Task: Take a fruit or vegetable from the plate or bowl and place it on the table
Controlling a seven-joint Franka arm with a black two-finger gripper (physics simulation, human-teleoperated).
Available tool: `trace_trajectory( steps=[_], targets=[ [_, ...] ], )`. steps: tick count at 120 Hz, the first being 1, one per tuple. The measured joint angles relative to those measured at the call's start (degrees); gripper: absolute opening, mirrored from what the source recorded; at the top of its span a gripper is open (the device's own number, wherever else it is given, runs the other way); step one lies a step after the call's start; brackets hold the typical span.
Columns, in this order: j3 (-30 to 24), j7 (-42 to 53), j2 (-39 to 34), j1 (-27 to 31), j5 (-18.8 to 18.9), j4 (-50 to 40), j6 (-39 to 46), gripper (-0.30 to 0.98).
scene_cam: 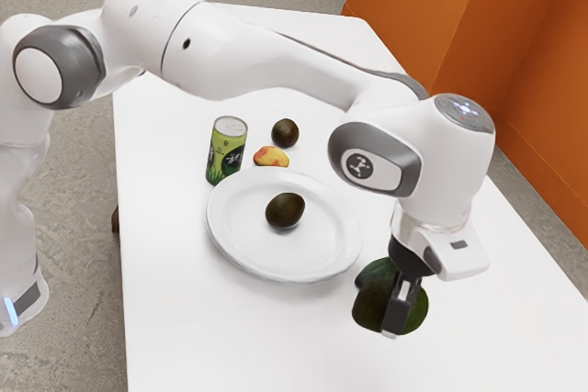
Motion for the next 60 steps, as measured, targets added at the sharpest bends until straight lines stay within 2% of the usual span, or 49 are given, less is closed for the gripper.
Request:
trace_trajectory(
  steps=[22,60],
  targets=[
    [0.1,0.3,0.4,0.0,0.1,0.0,0.0,0.66],
    [2.1,0.6,0.6,0.5,0.3,0.0,-0.2,0.68]
  ],
)
